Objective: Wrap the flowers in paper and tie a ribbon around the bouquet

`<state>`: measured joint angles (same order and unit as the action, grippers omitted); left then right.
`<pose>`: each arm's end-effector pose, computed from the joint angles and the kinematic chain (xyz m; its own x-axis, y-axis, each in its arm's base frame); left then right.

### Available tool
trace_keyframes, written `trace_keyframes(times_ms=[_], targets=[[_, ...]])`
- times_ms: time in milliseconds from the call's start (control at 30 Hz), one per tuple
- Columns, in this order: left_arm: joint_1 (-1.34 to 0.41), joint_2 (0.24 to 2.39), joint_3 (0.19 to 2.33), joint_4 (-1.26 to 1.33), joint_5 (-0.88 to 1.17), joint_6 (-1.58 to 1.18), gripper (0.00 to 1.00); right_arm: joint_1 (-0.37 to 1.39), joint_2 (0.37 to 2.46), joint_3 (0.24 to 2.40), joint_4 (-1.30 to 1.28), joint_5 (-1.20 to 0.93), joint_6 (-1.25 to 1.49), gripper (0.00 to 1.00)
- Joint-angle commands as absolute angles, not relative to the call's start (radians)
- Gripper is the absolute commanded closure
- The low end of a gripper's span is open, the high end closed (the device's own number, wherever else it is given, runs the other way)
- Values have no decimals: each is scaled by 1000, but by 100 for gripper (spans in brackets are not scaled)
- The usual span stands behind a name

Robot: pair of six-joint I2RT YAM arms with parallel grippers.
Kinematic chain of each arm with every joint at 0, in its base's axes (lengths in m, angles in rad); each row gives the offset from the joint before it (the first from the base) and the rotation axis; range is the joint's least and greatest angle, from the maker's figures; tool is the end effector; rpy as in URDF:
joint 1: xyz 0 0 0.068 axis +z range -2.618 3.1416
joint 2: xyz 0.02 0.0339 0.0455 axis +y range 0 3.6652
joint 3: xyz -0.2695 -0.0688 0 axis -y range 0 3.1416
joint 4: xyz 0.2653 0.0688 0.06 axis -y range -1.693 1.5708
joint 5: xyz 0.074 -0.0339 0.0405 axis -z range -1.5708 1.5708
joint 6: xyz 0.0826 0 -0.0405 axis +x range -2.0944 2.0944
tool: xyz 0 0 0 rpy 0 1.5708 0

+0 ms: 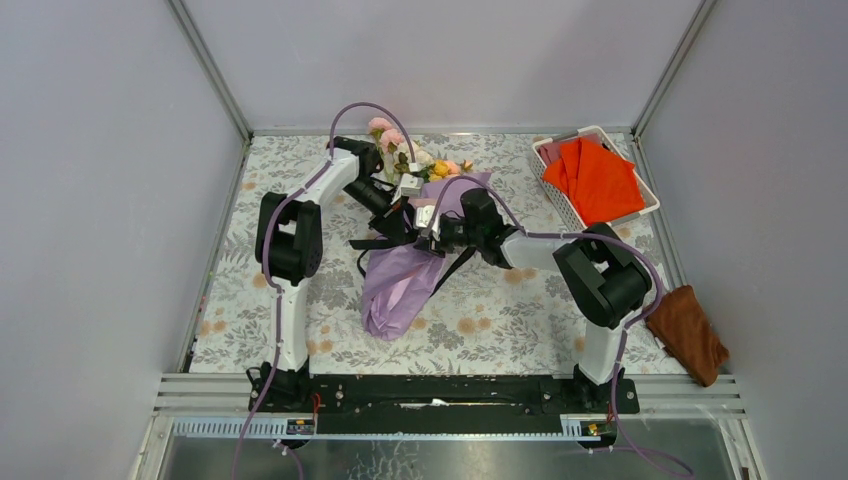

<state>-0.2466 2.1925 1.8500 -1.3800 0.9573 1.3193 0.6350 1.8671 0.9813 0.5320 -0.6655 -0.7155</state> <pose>0.3992 -0.1701 0.1798 -0.2185 0.6300 -0.7452 0.9336 -0.0873 -0.3475 0.3267 0.3041 0.1556 0.4015 -0.3452 -0.8484 -0.8871 0.0838 -0.4539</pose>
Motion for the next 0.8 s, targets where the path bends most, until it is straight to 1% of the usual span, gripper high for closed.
trace_keyframes(times_ms=[0, 233, 367, 433, 533, 600, 633, 700, 767], targets=[[-242, 2199, 1872, -1363, 967, 1326, 100, 644, 1875, 1055, 529, -657, -768, 48], [-242, 2209, 1870, -1371, 962, 1337, 100, 644, 1920, 1104, 542, -653, -764, 47], [-242, 2204, 1871, -1372, 966, 1342, 100, 644, 1933, 1120, 509, -652, -785, 51], [-242, 2204, 1871, -1372, 967, 1343, 100, 644, 1934, 1124, 491, -650, -795, 54], [-242, 2203, 1870, -1374, 964, 1343, 100, 644, 1936, 1124, 477, -643, -796, 69], [-242, 2203, 1870, -1376, 965, 1345, 100, 644, 1934, 1125, 472, -643, -794, 83], [-242, 2204, 1870, -1375, 964, 1345, 100, 644, 1931, 1121, 479, -643, -789, 89], [-242, 2202, 1867, -1375, 959, 1343, 100, 644, 1919, 1107, 492, -637, -778, 95], [-242, 2200, 1868, -1368, 950, 1332, 100, 644, 1905, 1089, 499, -626, -764, 100]])
